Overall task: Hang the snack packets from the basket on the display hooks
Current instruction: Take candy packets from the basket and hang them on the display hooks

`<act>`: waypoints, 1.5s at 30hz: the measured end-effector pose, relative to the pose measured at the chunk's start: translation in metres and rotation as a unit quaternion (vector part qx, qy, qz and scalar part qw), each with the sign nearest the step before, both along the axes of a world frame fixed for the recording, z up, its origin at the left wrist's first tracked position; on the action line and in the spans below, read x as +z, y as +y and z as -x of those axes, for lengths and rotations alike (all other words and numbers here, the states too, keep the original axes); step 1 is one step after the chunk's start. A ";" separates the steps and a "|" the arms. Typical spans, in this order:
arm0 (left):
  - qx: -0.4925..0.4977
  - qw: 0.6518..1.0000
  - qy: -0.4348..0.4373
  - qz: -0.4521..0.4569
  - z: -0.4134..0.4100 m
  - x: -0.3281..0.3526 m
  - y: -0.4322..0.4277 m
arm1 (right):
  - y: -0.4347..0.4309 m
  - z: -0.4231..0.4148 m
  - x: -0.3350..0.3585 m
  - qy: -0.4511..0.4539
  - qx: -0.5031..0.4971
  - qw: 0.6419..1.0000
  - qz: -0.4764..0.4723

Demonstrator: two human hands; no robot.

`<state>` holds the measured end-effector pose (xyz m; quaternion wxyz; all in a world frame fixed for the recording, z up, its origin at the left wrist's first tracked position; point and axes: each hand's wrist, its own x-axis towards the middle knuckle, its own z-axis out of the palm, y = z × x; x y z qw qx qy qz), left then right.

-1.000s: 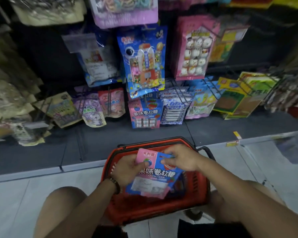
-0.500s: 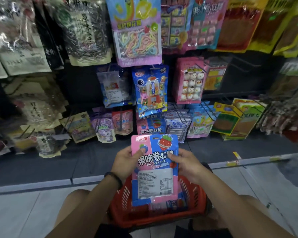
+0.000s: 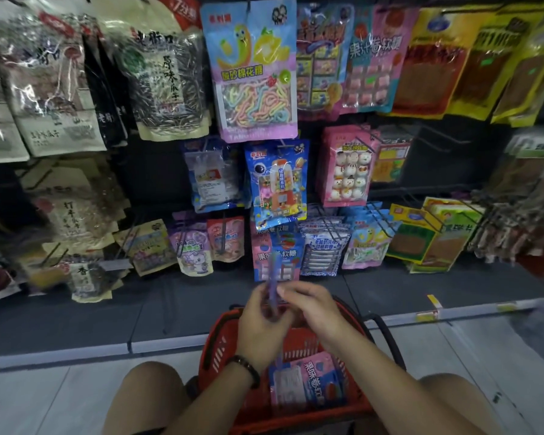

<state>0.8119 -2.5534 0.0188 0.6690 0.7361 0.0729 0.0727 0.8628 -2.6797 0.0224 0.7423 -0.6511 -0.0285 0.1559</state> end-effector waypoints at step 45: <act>0.020 0.987 0.139 0.084 -0.245 -0.151 0.072 | -0.023 -0.241 -0.147 -0.012 -0.106 0.980 0.169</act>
